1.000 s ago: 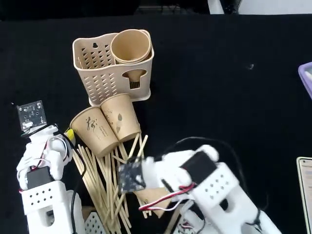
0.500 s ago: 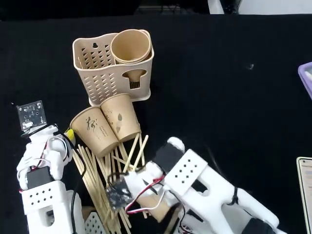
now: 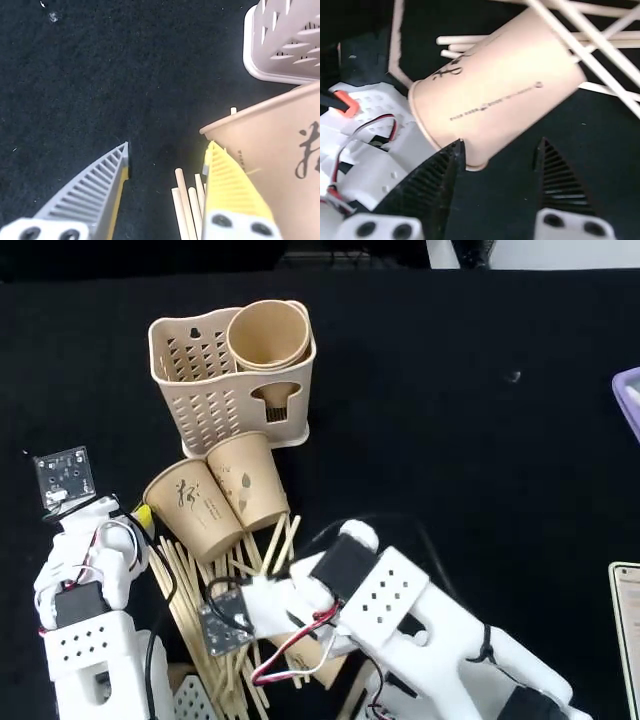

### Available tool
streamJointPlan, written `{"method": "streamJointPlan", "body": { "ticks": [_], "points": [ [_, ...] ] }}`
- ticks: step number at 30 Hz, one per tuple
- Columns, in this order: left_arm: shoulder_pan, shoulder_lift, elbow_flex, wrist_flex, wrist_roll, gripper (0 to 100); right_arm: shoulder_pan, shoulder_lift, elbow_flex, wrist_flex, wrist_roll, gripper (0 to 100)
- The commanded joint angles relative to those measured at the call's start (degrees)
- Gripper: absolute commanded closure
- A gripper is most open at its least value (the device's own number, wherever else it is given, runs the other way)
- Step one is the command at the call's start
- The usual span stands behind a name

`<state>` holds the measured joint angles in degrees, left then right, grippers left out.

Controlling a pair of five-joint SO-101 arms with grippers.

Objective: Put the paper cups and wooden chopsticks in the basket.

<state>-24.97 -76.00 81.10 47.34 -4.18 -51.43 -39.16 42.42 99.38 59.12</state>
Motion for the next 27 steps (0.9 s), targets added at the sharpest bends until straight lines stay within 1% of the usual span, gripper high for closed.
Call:
{"method": "streamJointPlan", "body": {
  "ticks": [1, 4, 10, 14, 20, 23, 27],
  "points": [
    [0.0, -0.3, -0.6, -1.2, 0.4, 75, -1.8, -2.2, 0.8, 2.0, 0.8, 78.0],
    [0.0, -0.3, -0.5, -1.2, 0.4, 75, -0.7, -2.2, 0.9, 2.1, 0.8, 78.1],
    [0.0, -0.3, -0.5, -1.2, 0.3, 75, 7.6, -2.5, -0.6, 2.1, 0.8, 78.1],
    [0.0, -0.3, -0.5, -1.2, 0.3, 75, 8.4, -3.5, -0.1, 2.2, 0.5, 78.1],
    [0.0, -0.3, -0.5, -1.2, 0.3, 75, 11.0, -15.6, -6.0, 2.1, 0.5, 78.1],
    [0.0, -0.3, -0.5, -1.2, 0.3, 75, 9.9, -21.9, -3.5, 2.1, 0.4, 78.1],
    [0.0, -0.3, -0.3, -2.5, 0.3, 75, 6.1, -26.3, 3.9, 2.1, -1.0, 78.1]
  ]
}}
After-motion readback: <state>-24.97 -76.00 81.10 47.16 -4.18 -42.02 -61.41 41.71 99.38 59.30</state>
